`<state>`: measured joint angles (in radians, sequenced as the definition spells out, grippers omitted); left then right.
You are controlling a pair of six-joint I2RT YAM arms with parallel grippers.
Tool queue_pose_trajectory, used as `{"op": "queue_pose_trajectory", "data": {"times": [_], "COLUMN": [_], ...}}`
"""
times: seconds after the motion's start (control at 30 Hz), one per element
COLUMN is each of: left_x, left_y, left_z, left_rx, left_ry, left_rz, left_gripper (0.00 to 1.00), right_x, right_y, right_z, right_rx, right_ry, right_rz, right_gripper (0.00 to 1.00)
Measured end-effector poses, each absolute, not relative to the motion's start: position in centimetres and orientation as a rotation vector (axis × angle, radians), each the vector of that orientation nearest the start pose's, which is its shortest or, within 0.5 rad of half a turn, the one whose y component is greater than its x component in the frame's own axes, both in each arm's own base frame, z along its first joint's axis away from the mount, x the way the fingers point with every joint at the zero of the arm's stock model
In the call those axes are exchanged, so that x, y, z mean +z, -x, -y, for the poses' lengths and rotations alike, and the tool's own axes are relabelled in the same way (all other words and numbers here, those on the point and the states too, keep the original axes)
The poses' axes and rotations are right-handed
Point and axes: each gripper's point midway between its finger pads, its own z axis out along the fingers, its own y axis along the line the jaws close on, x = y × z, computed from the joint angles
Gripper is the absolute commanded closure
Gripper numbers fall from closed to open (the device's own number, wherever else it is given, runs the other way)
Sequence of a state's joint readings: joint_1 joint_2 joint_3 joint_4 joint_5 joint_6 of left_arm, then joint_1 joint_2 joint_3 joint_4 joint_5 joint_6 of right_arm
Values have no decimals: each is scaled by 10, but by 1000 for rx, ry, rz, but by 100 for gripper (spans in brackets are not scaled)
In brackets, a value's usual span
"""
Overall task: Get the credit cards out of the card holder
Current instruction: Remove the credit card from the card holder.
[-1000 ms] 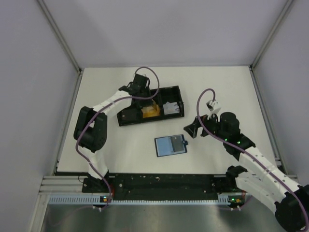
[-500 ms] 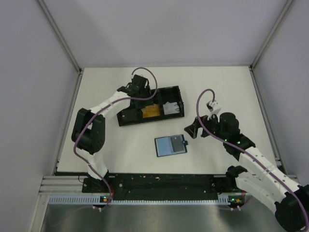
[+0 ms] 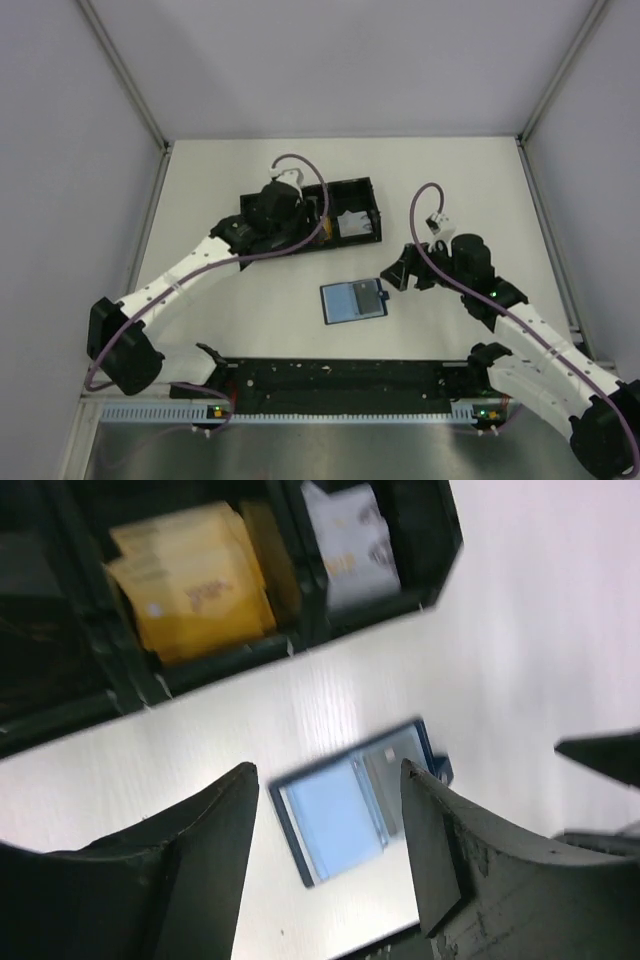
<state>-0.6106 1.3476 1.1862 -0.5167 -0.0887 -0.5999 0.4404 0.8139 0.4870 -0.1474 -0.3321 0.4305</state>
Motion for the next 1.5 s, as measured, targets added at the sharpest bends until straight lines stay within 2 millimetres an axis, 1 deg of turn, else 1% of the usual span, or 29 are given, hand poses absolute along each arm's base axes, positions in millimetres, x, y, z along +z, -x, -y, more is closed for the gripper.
{"op": "queue_pose_trajectory", "data": {"times": [0.07, 0.13, 0.2, 0.23, 0.3, 0.4, 0.47, 0.5, 0.53, 0.6, 0.73, 0.8, 0.93, 1.03, 1.13, 1.2, 1.27, 1.5], "left_x": [194, 177, 159, 149, 136, 114, 98, 91, 82, 62, 34, 27, 24, 23, 23, 23, 23, 23], "left_y": [-286, -262, -240, -230, -217, -210, -209, -209, -208, -206, -197, -193, -193, -192, -192, -192, -191, -191], "left_z": [246, 262, 273, 280, 289, 300, 303, 304, 304, 300, 289, 285, 282, 282, 282, 282, 281, 281], "left_rx": [-592, -631, -659, -674, -696, -708, -688, -677, -662, -620, -544, -508, -470, -458, -450, -451, -451, -456], "left_ry": [-43, -114, -177, -207, -245, -274, -277, -276, -276, -279, -284, -289, -297, -303, -304, -303, -301, -300], "left_rz": [-2342, -2391, -2443, -2467, -2505, -2545, -2578, -2591, -2608, -2652, -2725, -2742, -2739, -2732, -2724, -2718, -2714, -2711], "left_gripper": [38, 39, 40, 41, 43, 48, 52, 53, 54, 61, 62, 64, 65, 66, 67, 67, 67, 67], "right_x": [142, 140, 136, 134, 127, 115, 108, 103, 99, 92, 79, 76, 69, 61, 48, 41, 37, 33], "right_y": [-218, -214, -207, -203, -195, -191, -191, -191, -191, -192, -196, -200, -210, -215, -214, -214, -214, -216], "right_z": [-191, -197, -204, -209, -217, -224, -226, -227, -228, -230, -233, -235, -236, -234, -232, -232, -232, -234], "right_rx": [896, 920, 937, 950, 967, 968, 963, 959, 956, 946, 925, 910, 861, 821, 790, 778, 776, 777], "right_ry": [223, 228, 248, 264, 288, 296, 292, 289, 287, 284, 277, 276, 278, 285, 290, 294, 297, 298], "right_rz": [-2139, -2154, -2175, -2189, -2226, -2274, -2303, -2320, -2334, -2362, -2407, -2419, -2434, -2453, -2488, -2509, -2517, -2520], "right_gripper": [18, 20, 24, 25, 29, 35, 39, 41, 43, 44, 46, 46, 48, 53, 58, 60, 61, 60]}}
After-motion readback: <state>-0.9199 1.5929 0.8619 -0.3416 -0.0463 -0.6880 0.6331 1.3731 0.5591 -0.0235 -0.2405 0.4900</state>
